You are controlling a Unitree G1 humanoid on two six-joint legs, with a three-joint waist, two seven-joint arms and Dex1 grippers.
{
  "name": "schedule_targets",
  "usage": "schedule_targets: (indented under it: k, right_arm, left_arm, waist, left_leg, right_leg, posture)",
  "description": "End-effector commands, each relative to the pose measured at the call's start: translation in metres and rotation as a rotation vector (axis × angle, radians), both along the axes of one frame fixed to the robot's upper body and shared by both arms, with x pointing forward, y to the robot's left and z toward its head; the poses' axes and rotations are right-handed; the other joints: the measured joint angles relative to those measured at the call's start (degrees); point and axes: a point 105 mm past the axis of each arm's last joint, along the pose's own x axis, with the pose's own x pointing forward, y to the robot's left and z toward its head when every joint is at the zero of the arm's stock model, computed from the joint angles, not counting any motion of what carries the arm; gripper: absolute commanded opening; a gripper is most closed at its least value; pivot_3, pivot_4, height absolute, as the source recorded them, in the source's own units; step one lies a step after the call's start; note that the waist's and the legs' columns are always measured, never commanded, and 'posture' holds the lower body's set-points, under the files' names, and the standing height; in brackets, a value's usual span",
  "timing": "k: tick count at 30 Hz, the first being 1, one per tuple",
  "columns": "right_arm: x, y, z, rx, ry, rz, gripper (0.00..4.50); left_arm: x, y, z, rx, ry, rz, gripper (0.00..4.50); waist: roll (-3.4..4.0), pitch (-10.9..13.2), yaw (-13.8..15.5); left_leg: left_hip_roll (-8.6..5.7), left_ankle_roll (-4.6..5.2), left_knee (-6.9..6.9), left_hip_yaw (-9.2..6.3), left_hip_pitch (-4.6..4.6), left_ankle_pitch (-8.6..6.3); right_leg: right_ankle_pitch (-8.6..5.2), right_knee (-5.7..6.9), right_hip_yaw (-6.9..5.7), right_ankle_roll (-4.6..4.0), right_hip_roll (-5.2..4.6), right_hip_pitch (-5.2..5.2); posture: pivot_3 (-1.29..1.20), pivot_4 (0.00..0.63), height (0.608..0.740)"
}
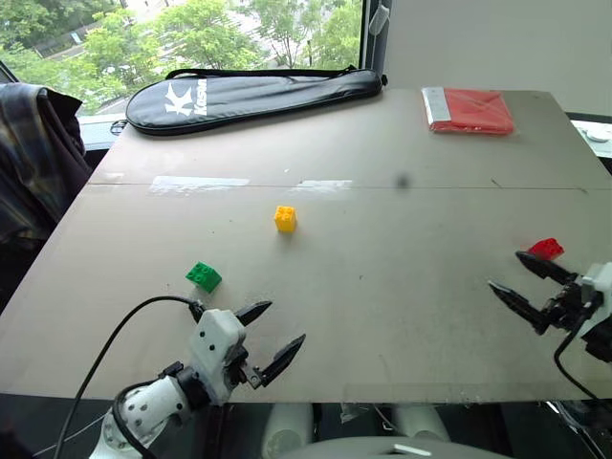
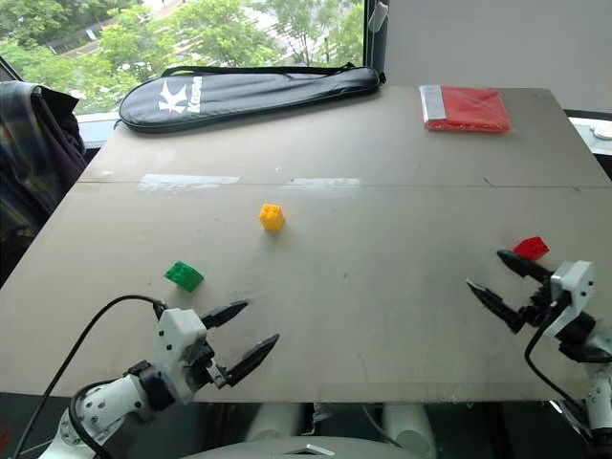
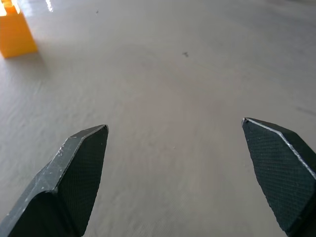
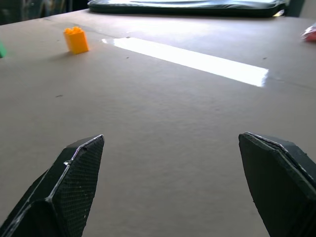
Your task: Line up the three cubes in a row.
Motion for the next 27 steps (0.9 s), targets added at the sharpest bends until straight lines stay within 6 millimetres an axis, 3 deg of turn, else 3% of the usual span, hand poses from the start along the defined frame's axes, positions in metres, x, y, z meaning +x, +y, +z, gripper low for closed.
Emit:
schedule_targets:
  k: [1,6,12,25,27]
  right_arm:
    - [0.010,-0.041,0.016,-0.063,-0.043,-0.213,4.50]
    - [0.023,-0.070,0.010,-0.115,0.038,-0.337,4.50]
    - [0.034,-0.086,-0.003,-0.092,0.168,-0.398,4.50]
    - [0.048,-0.075,-0.010,-0.026,0.224,-0.376,4.50]
    - [0.048,-0.072,-0.011,-0.016,0.229,-0.363,3.68]
  left_arm:
    - [0.003,-0.020,0.030,-0.036,-0.061,-0.108,4.43]
    - [0.010,-0.040,0.052,-0.035,-0.094,-0.231,4.43]
    - [0.011,-0.046,0.067,0.006,-0.107,-0.308,4.43]
    - [0.013,-0.050,0.071,0.024,-0.105,-0.344,4.43]
    - [0.014,-0.051,0.071,0.026,-0.108,-0.343,4.50]
  waist:
    - [0.01,0.0,0.1]
    - [0.04,0.0,0.1]
    - [0.10,0.0,-0.1]
    - [0.11,0.0,-0.7]
    - [0.11,0.0,-0.7]
  left_leg:
    - [-0.01,0.00,0.00,0.00,0.01,0.01]
    - [-0.04,0.00,0.08,0.01,0.04,0.02]
    - [-0.06,0.00,0.08,-0.01,0.00,0.02]
    - [-0.08,0.00,0.08,-0.03,0.04,0.02]
    - [-0.08,0.00,0.08,-0.03,0.03,0.02]
  right_leg:
    - [0.00,0.01,0.00,0.01,0.01,0.01]
    - [0.06,0.07,0.04,-0.07,0.05,0.08]
    - [0.05,0.08,0.05,-0.05,0.10,0.10]
    - [0.05,0.10,0.12,-0.03,0.09,0.12]
    - [0.05,0.09,0.12,-0.03,0.09,0.12]
  posture:
    - [0.00,0.150,0.708]
    - [0.00,0.150,0.708]
    - [0.00,0.150,0.708]
    - [0.00,0.150,0.708]
    - [0.00,0.150,0.708]
